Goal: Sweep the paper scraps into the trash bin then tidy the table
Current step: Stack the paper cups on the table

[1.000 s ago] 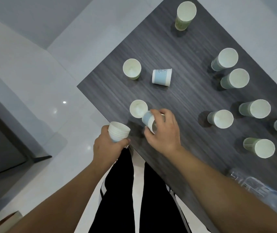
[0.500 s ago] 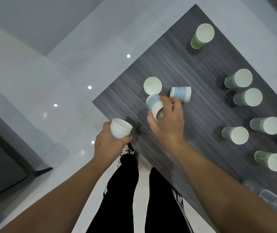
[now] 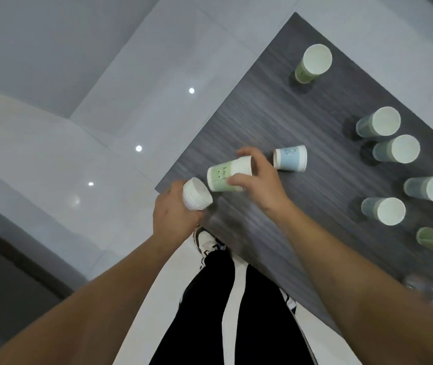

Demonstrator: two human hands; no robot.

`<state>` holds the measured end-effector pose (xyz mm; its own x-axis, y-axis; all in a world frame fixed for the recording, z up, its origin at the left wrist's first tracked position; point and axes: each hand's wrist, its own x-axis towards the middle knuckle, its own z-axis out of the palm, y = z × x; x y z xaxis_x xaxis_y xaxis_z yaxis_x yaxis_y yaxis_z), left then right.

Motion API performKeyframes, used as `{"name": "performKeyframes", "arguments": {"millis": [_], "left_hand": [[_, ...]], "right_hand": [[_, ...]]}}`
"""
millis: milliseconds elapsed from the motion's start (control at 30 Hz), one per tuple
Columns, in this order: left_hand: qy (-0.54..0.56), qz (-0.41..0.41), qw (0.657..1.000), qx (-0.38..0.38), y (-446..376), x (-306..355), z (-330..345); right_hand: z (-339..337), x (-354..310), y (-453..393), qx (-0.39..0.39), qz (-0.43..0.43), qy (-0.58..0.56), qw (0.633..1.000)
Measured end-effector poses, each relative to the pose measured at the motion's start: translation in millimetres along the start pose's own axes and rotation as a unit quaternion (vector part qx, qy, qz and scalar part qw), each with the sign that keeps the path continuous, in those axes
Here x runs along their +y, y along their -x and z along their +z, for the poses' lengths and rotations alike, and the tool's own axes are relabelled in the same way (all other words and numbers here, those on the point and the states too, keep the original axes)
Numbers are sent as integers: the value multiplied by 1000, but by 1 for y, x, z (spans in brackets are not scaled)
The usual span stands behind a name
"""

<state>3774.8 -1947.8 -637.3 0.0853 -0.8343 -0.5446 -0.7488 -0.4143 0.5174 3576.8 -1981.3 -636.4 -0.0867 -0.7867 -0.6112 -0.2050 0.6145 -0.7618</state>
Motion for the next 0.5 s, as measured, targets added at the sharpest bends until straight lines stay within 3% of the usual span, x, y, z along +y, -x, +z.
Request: {"name": "performKeyframes", "arguments": {"millis": [100, 167, 200, 267, 333, 367, 433, 500], "left_hand": [[-38, 81, 995, -38, -9, 27, 11], [-64, 122, 988, -66, -14, 44, 21], [-56, 117, 989, -77, -16, 51, 25], [-36, 89, 992, -81, -21, 59, 31], [-24, 71, 994, -76, -28, 65, 37], [-16, 61, 995, -74, -32, 67, 39], [-1, 39, 997, -67, -42, 72, 43], [2, 30, 998, -63, -49, 75, 44]], "right_hand": [[11, -6, 20, -116, 9, 72, 991], [11, -3, 19, -140, 17, 88, 986], [5, -2, 15, -110, 14, 68, 992], [-17, 4, -1, 81, -8, 72, 994], [-46, 17, -28, 280, 43, 157, 946], [-59, 25, -42, 320, 105, 186, 923], [-78, 39, -68, 289, 231, 161, 915], [-85, 39, -84, 228, 250, 105, 935]]}}
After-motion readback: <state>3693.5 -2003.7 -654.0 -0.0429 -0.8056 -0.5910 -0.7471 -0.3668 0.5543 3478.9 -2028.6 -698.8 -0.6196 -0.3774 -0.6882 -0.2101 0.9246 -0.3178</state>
